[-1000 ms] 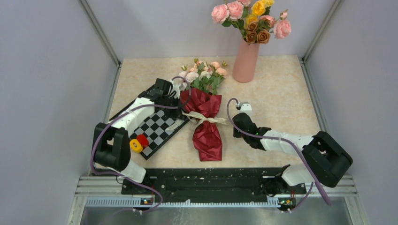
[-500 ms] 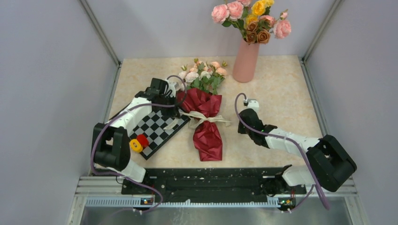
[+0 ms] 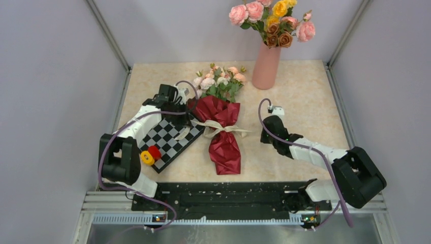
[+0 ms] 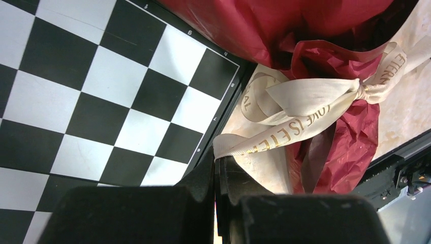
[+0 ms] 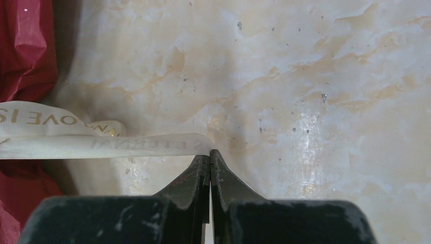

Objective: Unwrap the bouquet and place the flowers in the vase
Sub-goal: Untie the ribbon from the wrapping paper.

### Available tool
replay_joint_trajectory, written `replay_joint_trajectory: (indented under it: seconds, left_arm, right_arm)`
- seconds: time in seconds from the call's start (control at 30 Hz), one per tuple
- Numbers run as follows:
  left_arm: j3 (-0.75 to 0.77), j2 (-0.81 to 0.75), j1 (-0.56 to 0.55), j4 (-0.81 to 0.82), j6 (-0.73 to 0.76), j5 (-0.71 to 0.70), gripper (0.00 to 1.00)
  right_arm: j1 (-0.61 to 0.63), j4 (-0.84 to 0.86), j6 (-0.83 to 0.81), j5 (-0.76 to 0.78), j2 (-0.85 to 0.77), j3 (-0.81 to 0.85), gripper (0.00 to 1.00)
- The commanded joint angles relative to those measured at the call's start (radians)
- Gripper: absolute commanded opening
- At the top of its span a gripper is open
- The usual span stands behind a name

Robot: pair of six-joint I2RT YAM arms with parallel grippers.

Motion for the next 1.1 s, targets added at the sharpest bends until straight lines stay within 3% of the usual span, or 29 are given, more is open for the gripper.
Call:
replay_joint_trajectory:
  seconds: [0.0, 1.07]
  left_arm:
    - [-0.002, -0.032, 0.033, 0.024, -0.002, -0.019, 0.00]
    - [-0.006, -0.065, 0.241, 0.029, -0.003, -0.005, 0.00]
  right_arm:
    - [-0.033, -0.008, -0.025, 0.002, -0.030, 0.031, 0.00]
    - [-0.177, -0.044, -0.064, -0.048, -0.061, 0.021, 0.00]
